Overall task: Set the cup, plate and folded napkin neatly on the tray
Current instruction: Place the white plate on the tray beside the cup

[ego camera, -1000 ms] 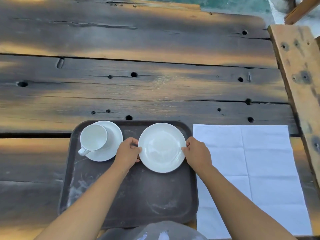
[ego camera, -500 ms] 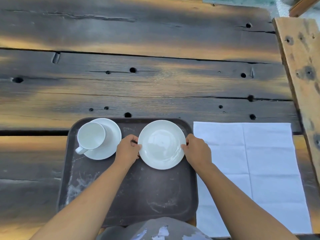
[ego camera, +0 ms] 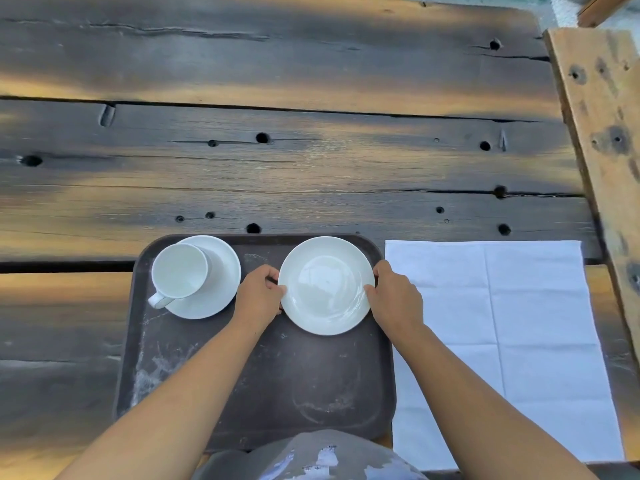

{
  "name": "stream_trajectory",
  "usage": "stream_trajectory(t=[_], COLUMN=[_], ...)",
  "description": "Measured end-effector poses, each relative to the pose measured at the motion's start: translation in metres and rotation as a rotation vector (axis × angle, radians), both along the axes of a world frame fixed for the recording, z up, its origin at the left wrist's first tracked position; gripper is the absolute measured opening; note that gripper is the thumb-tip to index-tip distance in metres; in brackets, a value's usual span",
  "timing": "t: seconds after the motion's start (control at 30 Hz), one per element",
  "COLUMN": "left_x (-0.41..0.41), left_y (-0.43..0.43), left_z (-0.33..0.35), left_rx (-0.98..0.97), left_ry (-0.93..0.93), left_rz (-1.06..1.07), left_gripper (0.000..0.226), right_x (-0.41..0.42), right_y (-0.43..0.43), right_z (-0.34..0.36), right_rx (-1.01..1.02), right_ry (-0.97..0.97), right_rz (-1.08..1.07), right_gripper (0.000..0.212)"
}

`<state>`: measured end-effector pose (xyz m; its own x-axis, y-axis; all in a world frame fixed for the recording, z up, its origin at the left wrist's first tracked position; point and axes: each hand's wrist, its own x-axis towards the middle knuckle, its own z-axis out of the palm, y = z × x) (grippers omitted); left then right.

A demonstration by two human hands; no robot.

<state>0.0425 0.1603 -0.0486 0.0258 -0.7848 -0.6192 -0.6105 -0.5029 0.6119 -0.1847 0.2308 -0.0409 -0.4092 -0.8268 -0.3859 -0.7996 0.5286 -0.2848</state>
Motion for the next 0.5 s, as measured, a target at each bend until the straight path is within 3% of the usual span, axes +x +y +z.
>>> stream_trajectory(t=[0.3, 0.5], left_x=[0.004, 0.005], left_y=[0.004, 0.016], left_z=[0.024, 0.052], left_rx=[-0.017, -0.105], left_ry=[0.016, -0.022], left_rz=[-0.046, -0.231], left_gripper=[0.019, 0.016], right_x=[0.000, 0.006], right_y=[0.007, 0.021], right_z=[0.011, 0.036], right_rx=[-0.040, -0.021], right_ry=[-0.071, -0.196], right_rz=[-0.051, 0.079], right_gripper=[0.023, 0.039])
